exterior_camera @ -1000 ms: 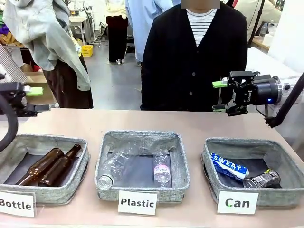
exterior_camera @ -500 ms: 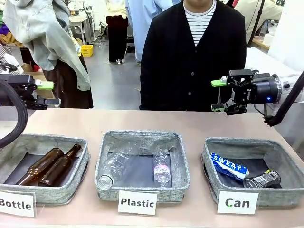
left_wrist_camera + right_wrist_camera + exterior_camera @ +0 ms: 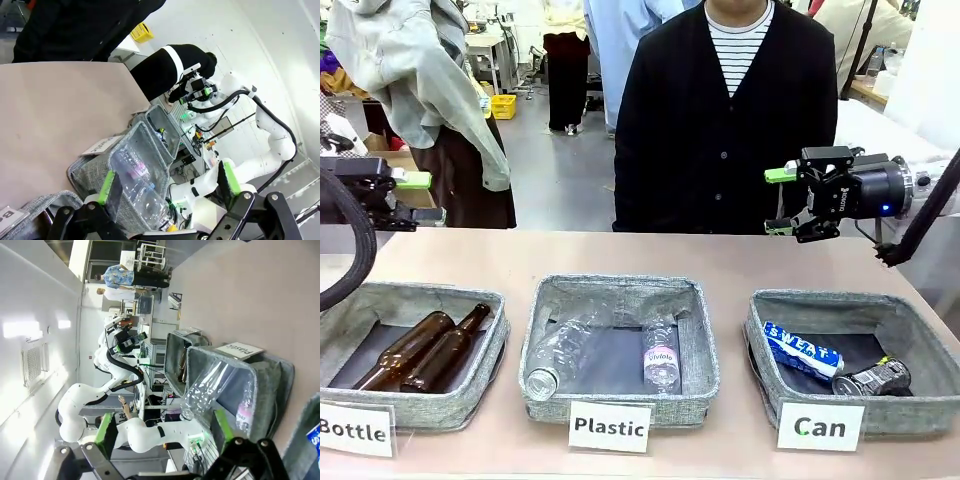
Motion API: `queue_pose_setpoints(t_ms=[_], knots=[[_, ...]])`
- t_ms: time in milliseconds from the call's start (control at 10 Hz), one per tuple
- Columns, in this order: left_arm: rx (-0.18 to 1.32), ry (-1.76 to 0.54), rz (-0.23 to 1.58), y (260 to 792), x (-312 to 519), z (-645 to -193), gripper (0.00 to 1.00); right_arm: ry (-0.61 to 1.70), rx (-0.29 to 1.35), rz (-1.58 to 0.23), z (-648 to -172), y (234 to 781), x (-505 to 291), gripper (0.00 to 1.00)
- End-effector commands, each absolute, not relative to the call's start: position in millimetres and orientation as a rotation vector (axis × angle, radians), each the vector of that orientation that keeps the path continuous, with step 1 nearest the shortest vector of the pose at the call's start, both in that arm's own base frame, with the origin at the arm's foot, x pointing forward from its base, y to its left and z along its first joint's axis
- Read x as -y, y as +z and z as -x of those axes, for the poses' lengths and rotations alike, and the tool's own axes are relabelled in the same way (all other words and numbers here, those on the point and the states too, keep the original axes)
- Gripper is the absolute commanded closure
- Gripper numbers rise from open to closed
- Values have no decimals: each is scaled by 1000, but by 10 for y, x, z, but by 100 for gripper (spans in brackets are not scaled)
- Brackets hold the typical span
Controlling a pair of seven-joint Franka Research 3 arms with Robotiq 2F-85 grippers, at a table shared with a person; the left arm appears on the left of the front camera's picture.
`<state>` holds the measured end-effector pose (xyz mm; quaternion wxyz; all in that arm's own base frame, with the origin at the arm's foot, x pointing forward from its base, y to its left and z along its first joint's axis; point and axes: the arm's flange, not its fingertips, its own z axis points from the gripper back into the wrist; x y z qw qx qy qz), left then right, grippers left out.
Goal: Sort the can waste into the basket.
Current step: Pick up the can waste from the table and place it in the right Fabric basket.
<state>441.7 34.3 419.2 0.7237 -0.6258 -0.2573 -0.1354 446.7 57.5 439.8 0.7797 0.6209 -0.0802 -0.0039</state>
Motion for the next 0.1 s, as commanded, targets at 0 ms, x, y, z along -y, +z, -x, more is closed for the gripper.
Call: queue_pose_setpoints(t_ms=[0], knots=[[568,-285,1383,4215,-345,-4407,0,-8,169,-1341,-4434,4416,-592,0]])
